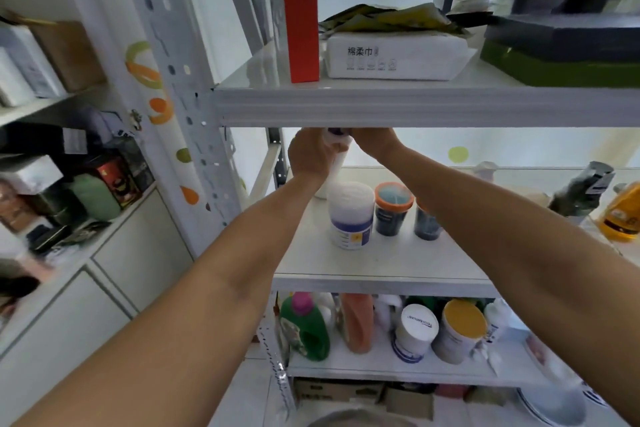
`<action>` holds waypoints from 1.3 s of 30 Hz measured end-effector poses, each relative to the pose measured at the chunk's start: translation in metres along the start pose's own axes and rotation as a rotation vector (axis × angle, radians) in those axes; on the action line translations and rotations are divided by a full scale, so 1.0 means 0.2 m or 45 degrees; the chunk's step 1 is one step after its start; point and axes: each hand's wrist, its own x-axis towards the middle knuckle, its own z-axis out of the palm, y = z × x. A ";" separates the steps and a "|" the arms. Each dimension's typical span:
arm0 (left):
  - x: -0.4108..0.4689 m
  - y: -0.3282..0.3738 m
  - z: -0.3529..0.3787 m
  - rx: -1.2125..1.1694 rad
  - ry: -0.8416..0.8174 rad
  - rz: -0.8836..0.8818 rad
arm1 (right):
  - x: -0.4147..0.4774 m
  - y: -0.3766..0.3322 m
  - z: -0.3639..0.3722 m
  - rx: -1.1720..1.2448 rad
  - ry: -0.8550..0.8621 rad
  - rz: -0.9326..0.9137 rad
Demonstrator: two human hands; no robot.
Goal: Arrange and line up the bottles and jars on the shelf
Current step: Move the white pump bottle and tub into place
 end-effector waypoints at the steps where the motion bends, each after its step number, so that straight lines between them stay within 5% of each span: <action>1: -0.01 -0.02 -0.03 0.021 0.021 -0.010 | -0.01 -0.02 0.04 0.001 -0.026 -0.005; 10: -0.08 -0.26 -0.10 0.065 -0.055 -0.337 | -0.08 -0.06 0.28 -0.405 -0.367 -0.156; 19: -0.20 -0.41 0.01 -0.008 -0.249 -0.432 | -0.19 0.08 0.38 -0.668 -0.569 0.024; 34: -0.28 -0.52 0.10 0.110 -0.299 -0.270 | -0.29 0.15 0.32 -0.652 -0.576 0.105; 39: -0.44 -0.51 0.11 0.491 -0.082 0.002 | -0.37 0.25 0.12 -1.111 -0.548 -0.032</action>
